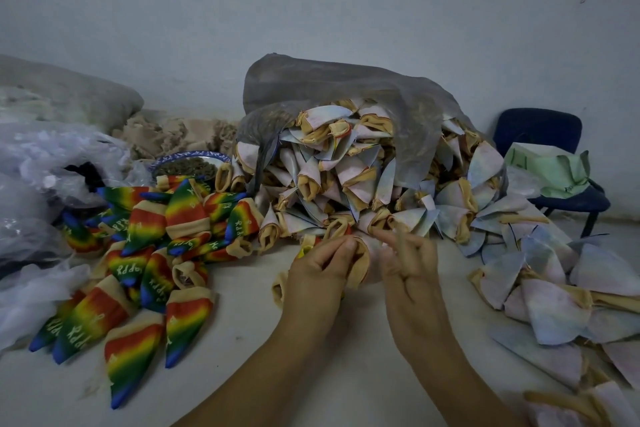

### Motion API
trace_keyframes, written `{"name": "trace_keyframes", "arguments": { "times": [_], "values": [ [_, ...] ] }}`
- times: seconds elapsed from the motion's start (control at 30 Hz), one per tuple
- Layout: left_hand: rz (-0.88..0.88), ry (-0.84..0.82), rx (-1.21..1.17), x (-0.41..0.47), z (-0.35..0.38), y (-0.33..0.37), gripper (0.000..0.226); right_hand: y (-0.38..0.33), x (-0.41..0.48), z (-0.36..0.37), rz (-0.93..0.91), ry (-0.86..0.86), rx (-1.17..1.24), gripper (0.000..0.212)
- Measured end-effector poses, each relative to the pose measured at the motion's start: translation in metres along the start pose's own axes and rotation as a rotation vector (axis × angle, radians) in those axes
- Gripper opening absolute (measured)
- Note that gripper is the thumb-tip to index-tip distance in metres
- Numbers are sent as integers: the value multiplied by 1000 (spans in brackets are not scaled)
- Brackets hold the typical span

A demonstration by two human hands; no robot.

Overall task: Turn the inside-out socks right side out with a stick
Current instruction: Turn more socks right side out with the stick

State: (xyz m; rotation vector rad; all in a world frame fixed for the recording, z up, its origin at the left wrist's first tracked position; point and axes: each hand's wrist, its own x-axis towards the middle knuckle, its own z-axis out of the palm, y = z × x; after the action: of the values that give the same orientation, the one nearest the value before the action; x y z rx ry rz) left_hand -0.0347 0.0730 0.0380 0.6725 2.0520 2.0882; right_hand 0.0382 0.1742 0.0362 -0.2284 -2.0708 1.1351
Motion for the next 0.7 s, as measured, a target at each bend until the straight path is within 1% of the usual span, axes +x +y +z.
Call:
{"name": "trace_keyframes", "arguments": {
  "times": [0.1,0.2,0.27,0.33,0.47,0.53,0.6,0.7],
  "values": [
    [-15,-33,-78,-4,6,-2,20,0,-3,7,38,-82,-20,32],
    [-31,-89,-127,-5,9,-2,24,1,-2,6,29,-50,-12,33],
    [-49,-75,-133,-4,9,0,26,3,-1,4,-16,2,-34,29],
    [-87,-54,-170,-4,9,1,23,3,1,5,-57,53,-43,18],
    [-119,-43,-181,-5,6,6,28,-2,3,6,-49,56,-4,18],
    [-137,-45,-175,-5,5,5,23,-1,3,5,-56,62,-9,21],
    [-163,-50,-187,-4,5,5,16,-1,3,3,-51,69,-21,17],
    [-214,-110,-236,-3,3,2,13,3,5,0,-4,83,-46,14]
  ]
}}
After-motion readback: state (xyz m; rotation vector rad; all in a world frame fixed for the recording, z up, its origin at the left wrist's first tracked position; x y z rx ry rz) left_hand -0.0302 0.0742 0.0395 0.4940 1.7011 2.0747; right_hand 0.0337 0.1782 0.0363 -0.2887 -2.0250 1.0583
